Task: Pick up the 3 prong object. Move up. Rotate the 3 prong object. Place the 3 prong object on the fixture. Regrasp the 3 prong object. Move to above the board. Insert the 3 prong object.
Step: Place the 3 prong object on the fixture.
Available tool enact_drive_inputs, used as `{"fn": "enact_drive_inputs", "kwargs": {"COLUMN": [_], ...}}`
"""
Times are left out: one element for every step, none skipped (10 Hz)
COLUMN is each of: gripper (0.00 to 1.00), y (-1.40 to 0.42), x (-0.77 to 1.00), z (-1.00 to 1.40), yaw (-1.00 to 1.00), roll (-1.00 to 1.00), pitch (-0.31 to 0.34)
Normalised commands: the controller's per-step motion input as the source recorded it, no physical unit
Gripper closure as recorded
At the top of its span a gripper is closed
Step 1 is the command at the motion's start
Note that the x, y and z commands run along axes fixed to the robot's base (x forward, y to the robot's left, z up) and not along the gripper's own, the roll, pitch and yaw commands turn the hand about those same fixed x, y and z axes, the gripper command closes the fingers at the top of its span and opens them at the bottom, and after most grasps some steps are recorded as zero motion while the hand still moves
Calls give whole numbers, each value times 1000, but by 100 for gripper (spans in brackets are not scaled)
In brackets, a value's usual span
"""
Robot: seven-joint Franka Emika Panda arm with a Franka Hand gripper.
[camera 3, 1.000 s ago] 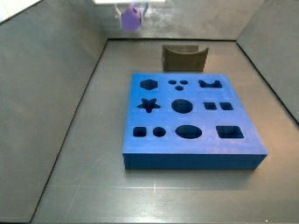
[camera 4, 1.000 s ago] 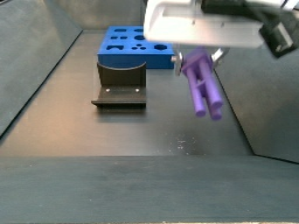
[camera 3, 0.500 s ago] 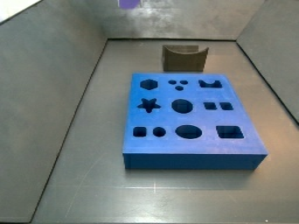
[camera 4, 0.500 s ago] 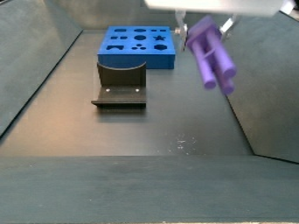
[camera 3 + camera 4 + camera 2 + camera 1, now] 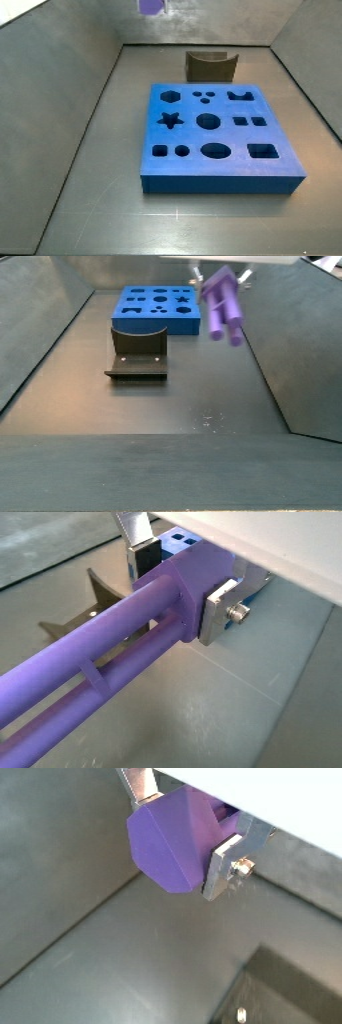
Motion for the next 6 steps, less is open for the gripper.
{"fn": "enact_drive_inputs", "kwargs": {"gripper": [100, 100, 100, 100, 100, 100], "y": [-384, -355, -298, -267, -226, -180], "x": [1000, 1000, 1000, 1000, 1000, 1000], "z": [-261, -249, -220, -201, -178, -152], "yaw": [-64, -39, -9, 5, 16, 20], "roll": [3, 16, 43, 62, 82, 103], "pitch": [78, 67, 49, 43, 39, 43]}}
